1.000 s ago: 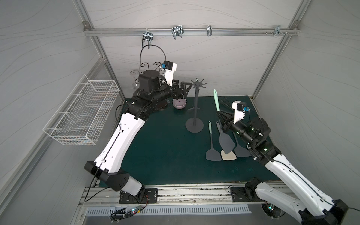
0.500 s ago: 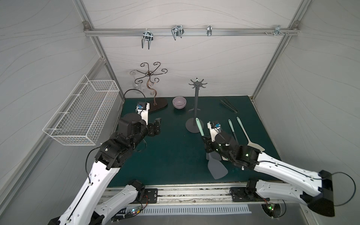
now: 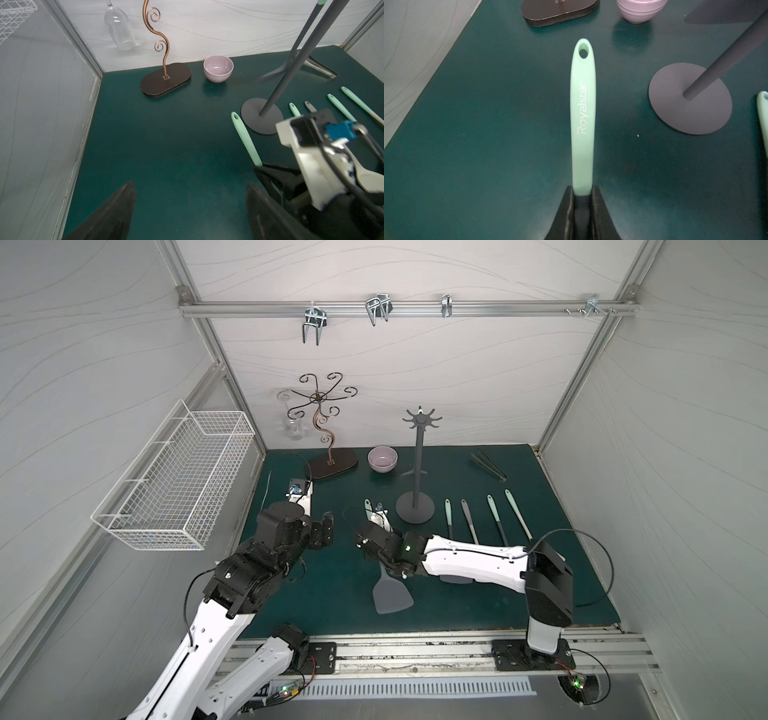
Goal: Take the spatula off the kitchen utensil rack
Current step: Place the spatula at the center of the board.
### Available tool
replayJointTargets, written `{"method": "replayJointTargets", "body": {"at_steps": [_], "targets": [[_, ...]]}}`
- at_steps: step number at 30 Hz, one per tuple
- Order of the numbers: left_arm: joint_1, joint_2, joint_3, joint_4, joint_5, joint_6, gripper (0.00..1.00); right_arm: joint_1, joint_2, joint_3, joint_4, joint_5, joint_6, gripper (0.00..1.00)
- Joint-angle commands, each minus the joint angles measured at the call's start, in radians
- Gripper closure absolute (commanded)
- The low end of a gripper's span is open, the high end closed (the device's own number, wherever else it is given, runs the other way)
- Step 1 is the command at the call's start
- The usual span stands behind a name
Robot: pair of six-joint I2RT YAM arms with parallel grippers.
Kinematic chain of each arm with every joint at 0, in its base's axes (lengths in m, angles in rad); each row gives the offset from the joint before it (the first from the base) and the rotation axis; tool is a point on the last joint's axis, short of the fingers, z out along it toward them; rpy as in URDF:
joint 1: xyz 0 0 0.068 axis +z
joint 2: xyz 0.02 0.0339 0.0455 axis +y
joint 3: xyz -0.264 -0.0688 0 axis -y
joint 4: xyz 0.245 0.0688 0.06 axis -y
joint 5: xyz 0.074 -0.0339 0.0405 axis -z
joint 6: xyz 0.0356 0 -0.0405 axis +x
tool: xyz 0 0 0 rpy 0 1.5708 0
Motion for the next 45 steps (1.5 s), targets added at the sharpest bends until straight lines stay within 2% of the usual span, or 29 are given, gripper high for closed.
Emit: {"method": "replayJointTargets", "body": {"at_steps": [1, 9, 16, 29, 32, 37, 45], "targets": [[0.006, -0.039, -0.016, 0.071, -0.042, 0.010, 0.13, -0.056, 0.095, 0.111, -0.098, -0.002, 0.024, 1.00], [0.005, -0.199, -0.135, 0.197, -0.177, 0.093, 0.12, -0.129, 0.268, 0.249, -0.126, -0.043, 0.053, 1.00], [-0.001, -0.234, -0.168, 0.214, -0.164, 0.095, 0.12, -0.176, 0.379, 0.354, -0.171, -0.070, 0.057, 1.00], [-0.008, -0.241, -0.195, 0.219, -0.158, 0.090, 0.12, -0.203, 0.469, 0.371, -0.171, -0.137, 0.095, 1.00], [-0.008, -0.240, -0.196, 0.221, -0.155, 0.089, 0.12, -0.204, 0.473, 0.363, -0.166, -0.148, 0.106, 0.94], [-0.009, -0.239, -0.193, 0.219, -0.156, 0.093, 0.12, -0.208, 0.456, 0.347, -0.150, -0.166, 0.103, 0.71], [-0.011, -0.233, -0.198, 0.227, -0.153, 0.096, 0.11, -0.212, 0.371, 0.342, -0.144, -0.162, 0.071, 0.57]]}}
